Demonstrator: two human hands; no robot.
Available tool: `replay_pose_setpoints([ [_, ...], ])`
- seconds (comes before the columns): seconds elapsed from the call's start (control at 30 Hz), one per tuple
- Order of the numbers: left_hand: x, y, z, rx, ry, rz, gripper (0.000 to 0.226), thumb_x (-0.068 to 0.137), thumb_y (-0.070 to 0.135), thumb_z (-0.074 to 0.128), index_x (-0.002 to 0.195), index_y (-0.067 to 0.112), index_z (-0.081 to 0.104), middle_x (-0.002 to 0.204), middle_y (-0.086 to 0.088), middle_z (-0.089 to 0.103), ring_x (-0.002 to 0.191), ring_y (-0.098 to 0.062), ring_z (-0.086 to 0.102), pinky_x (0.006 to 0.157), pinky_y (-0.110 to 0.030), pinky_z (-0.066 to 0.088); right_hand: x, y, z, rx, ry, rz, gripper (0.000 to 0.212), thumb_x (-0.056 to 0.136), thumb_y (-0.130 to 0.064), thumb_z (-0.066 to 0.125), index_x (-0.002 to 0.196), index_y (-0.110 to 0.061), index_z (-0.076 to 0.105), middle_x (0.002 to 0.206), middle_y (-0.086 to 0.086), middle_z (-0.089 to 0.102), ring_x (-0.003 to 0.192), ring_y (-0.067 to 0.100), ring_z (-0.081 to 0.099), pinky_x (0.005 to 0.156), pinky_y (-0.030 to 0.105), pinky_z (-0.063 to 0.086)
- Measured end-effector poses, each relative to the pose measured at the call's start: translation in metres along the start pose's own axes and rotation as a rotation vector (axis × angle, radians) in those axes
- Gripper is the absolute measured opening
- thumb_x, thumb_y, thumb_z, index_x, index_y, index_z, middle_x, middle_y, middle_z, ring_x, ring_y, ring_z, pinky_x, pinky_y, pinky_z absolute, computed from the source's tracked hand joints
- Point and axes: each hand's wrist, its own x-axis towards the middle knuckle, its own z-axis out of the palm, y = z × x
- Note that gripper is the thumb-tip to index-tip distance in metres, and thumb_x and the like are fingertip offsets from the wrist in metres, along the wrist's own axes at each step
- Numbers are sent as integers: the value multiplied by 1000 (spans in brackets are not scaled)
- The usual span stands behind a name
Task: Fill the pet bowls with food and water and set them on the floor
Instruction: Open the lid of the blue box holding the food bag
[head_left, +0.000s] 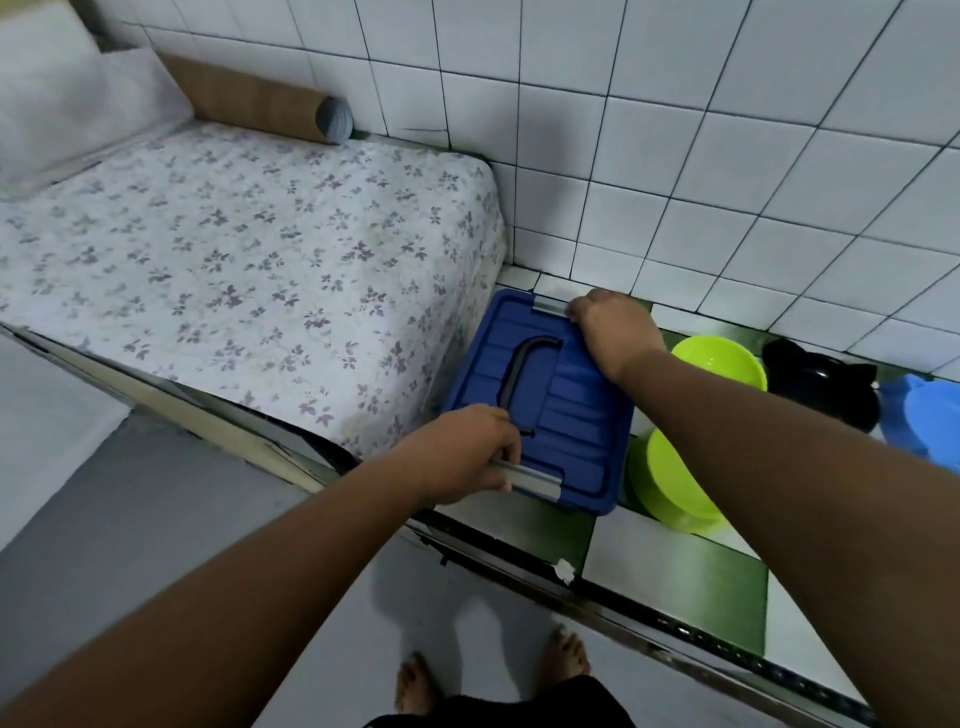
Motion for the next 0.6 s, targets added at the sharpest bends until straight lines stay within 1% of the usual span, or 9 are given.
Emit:
replay_pose_setpoints([
  [0.07, 0, 0, 1, 26, -8, 21, 21, 93, 33, 73, 110, 23, 64, 105, 9, 46, 95, -7, 40, 80, -21, 32, -1, -3, 0, -68, -3, -35, 30, 96, -3, 44, 123, -7, 57, 119, 17, 60, 110, 37, 59, 90, 43, 52],
  [0.17, -2, -1, 5, 47, -1, 54, 23, 97, 35, 67, 116, 23, 60, 115, 5, 48, 102, -5, 32, 86, -21, 30, -2, -4, -4, -125, -11, -53, 31, 96, 0, 42, 125, -3, 54, 121, 19, 59, 111, 37, 58, 90, 43, 51],
  [0.27, -4, -3, 9, 63, 10, 97, 22, 99, 36, 65, 114, 23, 56, 120, 4, 50, 103, -6, 32, 88, -21, 27, -3, -5, -4, -129, -14, -52, 33, 95, 0, 41, 126, -3, 53, 122, 20, 58, 112, 37, 58, 90, 44, 51],
  [0.37, -6, -5, 14, 117, 11, 153, 19, 98, 35, 65, 104, 24, 50, 115, 3, 51, 106, -13, 39, 90, -25, 33, -2, -5, -3, -95, -13, -27, 34, 95, 0, 40, 126, -3, 53, 123, 20, 58, 114, 38, 56, 93, 45, 49],
  [0.43, -7, -8, 21, 169, 45, 193, 24, 97, 34, 66, 96, 26, 43, 107, 4, 51, 100, -13, 39, 91, -29, 37, 0, -5, -1, -60, -11, 10, 34, 94, 2, 40, 125, -2, 54, 123, 21, 57, 114, 38, 55, 93, 44, 48],
  [0.53, -9, -11, 29, 193, 181, 257, 32, 91, 20, 71, 87, 25, 39, 91, 7, 43, 87, -12, 34, 79, -29, 36, 4, -1, 5, 54, -9, 66, 34, 92, 4, 42, 123, -2, 56, 121, 21, 58, 113, 39, 55, 91, 43, 47],
  [0.6, -10, -12, 34, 222, 281, 293, 34, 84, 12, 71, 82, 25, 39, 85, 5, 44, 81, -13, 36, 73, -27, 33, 6, 3, 9, 147, -1, 106, 33, 93, 2, 42, 122, -3, 58, 120, 21, 59, 112, 39, 55, 90, 42, 48],
])
